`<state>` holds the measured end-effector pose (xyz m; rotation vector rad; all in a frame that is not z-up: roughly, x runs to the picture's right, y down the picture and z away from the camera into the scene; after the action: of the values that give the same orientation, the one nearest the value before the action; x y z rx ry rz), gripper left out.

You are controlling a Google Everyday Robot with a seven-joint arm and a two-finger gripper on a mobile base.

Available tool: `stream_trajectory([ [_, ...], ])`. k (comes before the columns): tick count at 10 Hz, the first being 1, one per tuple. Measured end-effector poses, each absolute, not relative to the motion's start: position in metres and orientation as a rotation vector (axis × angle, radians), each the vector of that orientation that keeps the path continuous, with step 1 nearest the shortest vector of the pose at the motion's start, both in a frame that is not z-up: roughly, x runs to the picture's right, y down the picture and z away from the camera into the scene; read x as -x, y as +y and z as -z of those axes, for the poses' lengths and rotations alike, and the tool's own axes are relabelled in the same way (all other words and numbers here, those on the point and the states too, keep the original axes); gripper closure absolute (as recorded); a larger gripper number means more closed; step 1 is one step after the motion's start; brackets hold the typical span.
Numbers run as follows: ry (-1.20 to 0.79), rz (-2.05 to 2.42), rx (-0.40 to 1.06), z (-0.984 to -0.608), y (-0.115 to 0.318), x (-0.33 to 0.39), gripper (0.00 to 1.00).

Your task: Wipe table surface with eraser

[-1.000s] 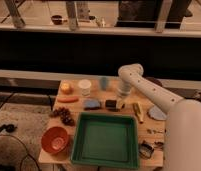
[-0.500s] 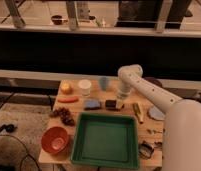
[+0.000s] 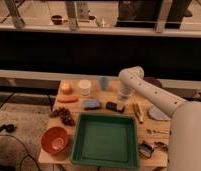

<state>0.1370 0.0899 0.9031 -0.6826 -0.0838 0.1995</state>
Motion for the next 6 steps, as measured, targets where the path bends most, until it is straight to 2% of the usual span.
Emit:
stream_trajectory([
  [3, -0.076, -0.217, 0.704, -0.9032, 0.0943, -0.1429, 0.98],
  [5, -0.069, -0.222, 0.716, -0.9049, 0.0943, -0.1423, 1.0],
  [6, -0.064, -0.219, 0.719, -0.9039, 0.0911, -0.1394, 0.96],
])
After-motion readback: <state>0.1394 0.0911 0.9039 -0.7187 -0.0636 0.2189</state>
